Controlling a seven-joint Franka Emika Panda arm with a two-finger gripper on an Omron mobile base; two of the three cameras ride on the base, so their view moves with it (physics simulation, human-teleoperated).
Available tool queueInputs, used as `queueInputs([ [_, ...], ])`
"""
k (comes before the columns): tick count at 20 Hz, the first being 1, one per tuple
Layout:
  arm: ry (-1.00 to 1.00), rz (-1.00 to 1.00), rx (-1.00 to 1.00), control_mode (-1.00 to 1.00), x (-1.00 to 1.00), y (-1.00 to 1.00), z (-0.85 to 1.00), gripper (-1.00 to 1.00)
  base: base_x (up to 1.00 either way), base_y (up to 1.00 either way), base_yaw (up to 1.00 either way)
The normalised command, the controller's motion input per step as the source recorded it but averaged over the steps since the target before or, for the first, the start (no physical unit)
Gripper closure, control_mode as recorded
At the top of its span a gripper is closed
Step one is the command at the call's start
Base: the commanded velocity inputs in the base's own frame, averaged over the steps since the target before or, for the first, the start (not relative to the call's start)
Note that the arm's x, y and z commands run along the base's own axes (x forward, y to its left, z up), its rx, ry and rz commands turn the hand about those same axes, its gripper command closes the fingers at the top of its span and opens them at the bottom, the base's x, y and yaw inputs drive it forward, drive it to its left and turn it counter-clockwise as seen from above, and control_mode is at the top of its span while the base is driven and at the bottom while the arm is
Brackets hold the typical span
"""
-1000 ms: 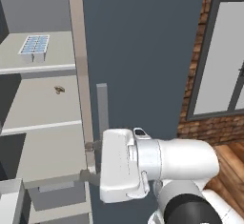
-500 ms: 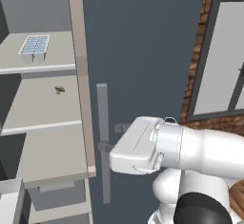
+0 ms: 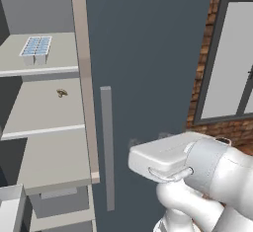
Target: Open the freezer door, pick up the ice cube tray from the freezer, and place it on the dining counter.
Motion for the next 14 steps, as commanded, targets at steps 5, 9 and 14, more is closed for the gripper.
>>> queueInputs([
  [5, 0.13, -0.27, 0.0, -1.0, -0.02, -0.59, 0.23, -1.0, 0.0, 0.0, 0.0],
  [9, 0.13, -0.17, 0.0, -1.0, 0.0, -0.62, 0.21, -1.0, 0.0, 0.0, 0.0],
  [14, 0.09, -0.08, 0.0, -1.0, 0.0, -0.64, 0.04, -1.0, 0.0, 0.0, 0.0],
])
